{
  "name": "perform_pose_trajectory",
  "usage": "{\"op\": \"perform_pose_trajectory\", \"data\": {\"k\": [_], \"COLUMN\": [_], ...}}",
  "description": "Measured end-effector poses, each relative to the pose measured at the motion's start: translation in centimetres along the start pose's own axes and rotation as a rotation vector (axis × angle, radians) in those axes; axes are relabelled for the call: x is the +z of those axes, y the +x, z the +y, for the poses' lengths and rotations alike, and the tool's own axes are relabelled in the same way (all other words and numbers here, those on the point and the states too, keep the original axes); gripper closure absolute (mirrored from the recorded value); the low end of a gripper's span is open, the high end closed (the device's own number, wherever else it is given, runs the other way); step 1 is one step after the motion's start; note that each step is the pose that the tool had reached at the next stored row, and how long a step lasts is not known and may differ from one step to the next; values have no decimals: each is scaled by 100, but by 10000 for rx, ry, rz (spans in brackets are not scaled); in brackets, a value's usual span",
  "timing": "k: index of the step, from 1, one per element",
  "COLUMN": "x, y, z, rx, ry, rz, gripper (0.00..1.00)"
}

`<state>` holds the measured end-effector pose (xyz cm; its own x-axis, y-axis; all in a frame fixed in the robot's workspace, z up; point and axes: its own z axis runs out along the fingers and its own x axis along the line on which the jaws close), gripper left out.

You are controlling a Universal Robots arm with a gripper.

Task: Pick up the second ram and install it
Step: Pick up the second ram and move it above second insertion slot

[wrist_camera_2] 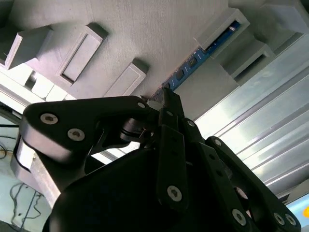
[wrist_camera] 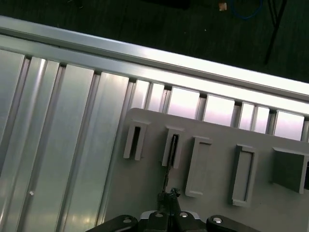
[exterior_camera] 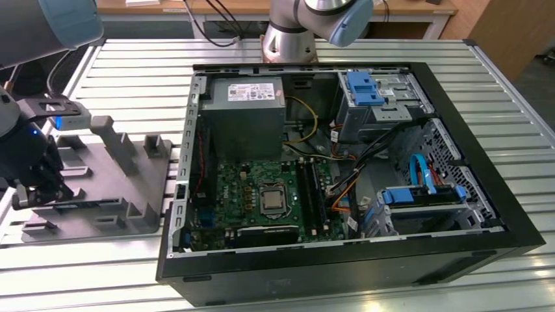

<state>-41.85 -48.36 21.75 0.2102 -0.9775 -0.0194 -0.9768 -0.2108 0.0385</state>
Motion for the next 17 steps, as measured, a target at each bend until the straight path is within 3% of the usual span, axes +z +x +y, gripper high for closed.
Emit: {"op": "perform_pose_trajectory", "data": {"k": [13, 17], "x": [0, 7], "y": [0, 0], "z": [0, 0], "rx": [-1510, -1276], "ry": [-29, -25], "rz": [58, 49], "gripper": [90, 90]}}
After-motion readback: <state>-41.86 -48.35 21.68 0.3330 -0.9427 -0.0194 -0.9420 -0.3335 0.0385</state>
